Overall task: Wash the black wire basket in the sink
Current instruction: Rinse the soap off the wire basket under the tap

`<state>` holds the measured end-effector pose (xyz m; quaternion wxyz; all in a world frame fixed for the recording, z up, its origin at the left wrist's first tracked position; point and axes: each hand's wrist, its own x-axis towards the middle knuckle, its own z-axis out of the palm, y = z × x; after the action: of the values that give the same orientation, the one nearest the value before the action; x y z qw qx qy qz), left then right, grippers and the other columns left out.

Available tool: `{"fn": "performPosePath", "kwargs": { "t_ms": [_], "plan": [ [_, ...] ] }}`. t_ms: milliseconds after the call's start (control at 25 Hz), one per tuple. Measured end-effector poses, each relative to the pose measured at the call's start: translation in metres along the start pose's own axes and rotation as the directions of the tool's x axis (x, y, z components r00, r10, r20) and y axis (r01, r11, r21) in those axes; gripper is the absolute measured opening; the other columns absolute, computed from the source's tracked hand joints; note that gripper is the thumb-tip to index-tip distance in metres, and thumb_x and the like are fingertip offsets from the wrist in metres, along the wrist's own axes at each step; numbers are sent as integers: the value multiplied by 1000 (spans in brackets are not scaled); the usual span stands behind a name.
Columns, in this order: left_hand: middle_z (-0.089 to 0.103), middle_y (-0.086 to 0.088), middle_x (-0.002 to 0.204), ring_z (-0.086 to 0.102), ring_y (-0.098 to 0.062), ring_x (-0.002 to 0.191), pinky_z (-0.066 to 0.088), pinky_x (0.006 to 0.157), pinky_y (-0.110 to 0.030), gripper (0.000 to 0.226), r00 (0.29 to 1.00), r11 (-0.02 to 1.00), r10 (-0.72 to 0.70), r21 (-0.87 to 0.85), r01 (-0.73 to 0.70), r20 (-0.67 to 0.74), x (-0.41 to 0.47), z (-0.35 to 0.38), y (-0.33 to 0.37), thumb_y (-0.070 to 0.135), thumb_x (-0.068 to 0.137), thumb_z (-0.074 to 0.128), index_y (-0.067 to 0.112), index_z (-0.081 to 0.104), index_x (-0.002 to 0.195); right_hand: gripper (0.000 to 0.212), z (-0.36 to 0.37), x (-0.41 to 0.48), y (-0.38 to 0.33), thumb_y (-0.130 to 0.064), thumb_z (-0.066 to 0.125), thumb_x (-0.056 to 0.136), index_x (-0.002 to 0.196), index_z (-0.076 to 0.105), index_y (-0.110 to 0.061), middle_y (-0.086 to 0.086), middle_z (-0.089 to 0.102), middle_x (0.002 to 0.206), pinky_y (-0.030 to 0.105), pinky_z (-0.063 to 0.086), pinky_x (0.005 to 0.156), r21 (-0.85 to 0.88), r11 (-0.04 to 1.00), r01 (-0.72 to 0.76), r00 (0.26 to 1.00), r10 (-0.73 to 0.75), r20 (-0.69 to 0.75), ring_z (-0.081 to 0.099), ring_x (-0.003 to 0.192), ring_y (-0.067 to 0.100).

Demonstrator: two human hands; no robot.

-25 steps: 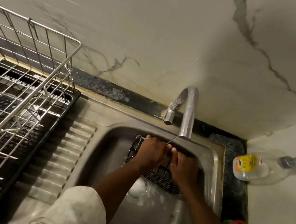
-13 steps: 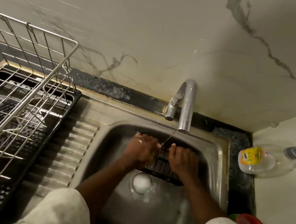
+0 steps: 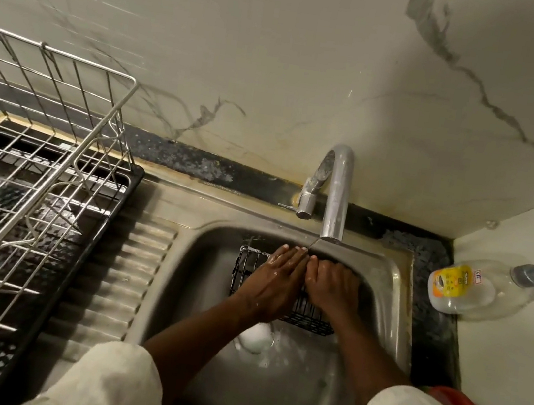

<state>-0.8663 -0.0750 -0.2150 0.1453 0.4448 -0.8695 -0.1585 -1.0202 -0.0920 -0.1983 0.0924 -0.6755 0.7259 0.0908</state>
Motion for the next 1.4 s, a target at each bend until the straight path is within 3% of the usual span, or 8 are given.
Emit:
{"fn": "performPosePath", "kwargs": {
  "t_ms": [120,240,320,440,680,920,1240,1400],
  "plan": [
    [22,-20,162,14,-29,153,12,126,-46,64,993,993,114,16,-113,-13,-13,6,-3,18,99,40,3,17,157,42,0,-8,1,-39,36,106,91,67,-15,11,71,94,40,45,85,89,996,-18,996,26,-83,64,91,32],
    [42,-17,151,40,-28,141,32,120,-44,57,981,978,192,-79,-194,-36,-12,2,-11,16,97,54,7,33,150,44,-4,-15,3,-43,29,108,91,62,-19,5,67,91,37,42,84,121,992,-21,999,26,-42,61,88,25],
    [65,-5,119,60,-17,107,48,98,-40,25,998,986,-6,-169,-4,-58,-7,-12,-14,27,103,43,19,56,124,50,-5,-18,3,-45,24,108,88,61,-19,3,63,81,37,42,82,137,990,-18,999,21,-24,60,80,23],
    [70,8,88,62,-7,84,46,90,-33,48,966,975,-219,0,221,-141,-7,-20,-29,47,108,23,28,66,95,52,-3,-22,0,-49,24,107,81,59,-21,0,59,75,33,38,81,190,979,-70,997,72,-4,55,77,18],
    [65,8,69,54,-6,61,50,75,-31,61,911,915,-401,13,404,-97,11,-7,-4,48,106,12,25,63,83,46,-18,-14,-5,-48,26,107,87,58,-20,4,63,91,37,43,89,124,991,-45,998,40,45,58,90,21],
    [67,10,70,62,-7,72,43,87,-36,50,901,912,-403,-150,381,-162,26,-1,20,40,107,23,28,61,76,53,-46,-7,-10,-44,28,108,66,51,-22,3,68,79,35,51,80,25,998,-52,998,51,43,67,82,22],
    [72,3,92,64,-18,93,41,103,-48,53,883,882,-425,-311,354,-200,27,-1,15,47,107,20,25,67,97,48,-62,-17,-28,-36,30,108,88,71,-21,0,69,85,32,49,74,-102,990,-96,995,95,-18,65,80,19],
    [67,4,67,64,-15,67,52,77,-44,51,873,811,-443,-506,294,-202,23,-7,9,42,108,27,27,60,74,38,-70,-27,-41,-34,38,107,90,70,-22,-1,69,88,31,44,73,-160,986,-46,998,38,-51,63,81,19]
  ]
}}
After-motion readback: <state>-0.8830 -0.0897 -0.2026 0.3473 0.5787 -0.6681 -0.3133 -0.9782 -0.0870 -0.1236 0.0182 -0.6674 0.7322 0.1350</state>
